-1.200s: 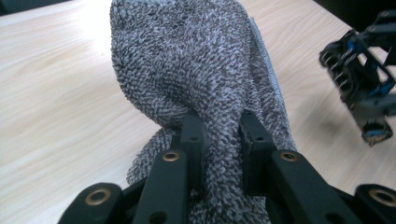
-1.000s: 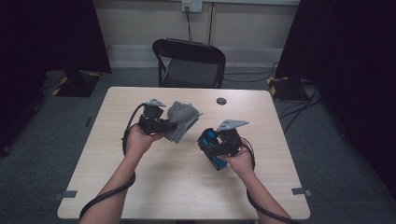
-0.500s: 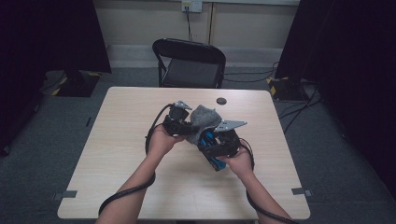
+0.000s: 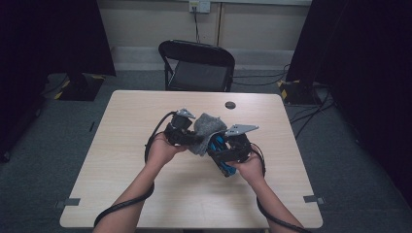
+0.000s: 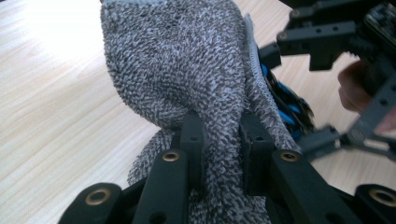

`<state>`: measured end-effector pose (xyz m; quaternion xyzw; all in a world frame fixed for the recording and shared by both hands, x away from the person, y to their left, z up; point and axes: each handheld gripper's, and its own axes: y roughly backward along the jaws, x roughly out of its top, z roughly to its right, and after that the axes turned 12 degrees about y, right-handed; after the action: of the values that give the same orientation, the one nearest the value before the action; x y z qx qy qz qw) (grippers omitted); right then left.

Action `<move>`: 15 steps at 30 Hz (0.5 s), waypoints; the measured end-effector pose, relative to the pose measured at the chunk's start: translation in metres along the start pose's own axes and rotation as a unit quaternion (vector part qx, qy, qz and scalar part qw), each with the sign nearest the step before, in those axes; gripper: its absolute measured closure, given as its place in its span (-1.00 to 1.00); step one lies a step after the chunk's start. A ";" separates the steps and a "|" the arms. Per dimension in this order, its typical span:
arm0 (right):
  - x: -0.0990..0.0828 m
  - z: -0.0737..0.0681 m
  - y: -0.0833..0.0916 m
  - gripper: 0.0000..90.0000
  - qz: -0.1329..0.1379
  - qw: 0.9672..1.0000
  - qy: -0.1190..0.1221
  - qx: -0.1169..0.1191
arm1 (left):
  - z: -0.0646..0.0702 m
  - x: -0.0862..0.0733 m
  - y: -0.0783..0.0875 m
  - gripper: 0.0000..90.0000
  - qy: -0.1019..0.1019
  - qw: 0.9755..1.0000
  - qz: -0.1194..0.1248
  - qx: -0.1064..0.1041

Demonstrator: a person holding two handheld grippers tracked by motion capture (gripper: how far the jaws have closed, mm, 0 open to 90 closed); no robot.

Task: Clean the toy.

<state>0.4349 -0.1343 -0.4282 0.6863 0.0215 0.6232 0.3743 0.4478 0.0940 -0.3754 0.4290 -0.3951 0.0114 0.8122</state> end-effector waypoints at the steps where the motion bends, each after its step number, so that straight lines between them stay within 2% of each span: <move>1: 0.000 0.001 0.000 -0.43 0.000 1.000 0.000 0.000 | 0.000 0.000 0.001 0.67 -0.004 1.000 -0.003 0.001; 10: -0.003 0.005 0.003 -0.43 0.000 1.000 -0.007 -0.008 | 0.002 -0.007 0.012 0.67 -0.018 1.000 -0.007 -0.002; 15: -0.004 0.008 0.004 -0.43 0.002 1.000 -0.011 -0.012 | -0.003 -0.014 0.015 0.67 -0.015 1.000 -0.009 -0.008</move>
<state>0.4388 -0.1429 -0.4286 0.6884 0.0085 0.6165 0.3819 0.4345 0.1098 -0.3747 0.4262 -0.4035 -0.0051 0.8097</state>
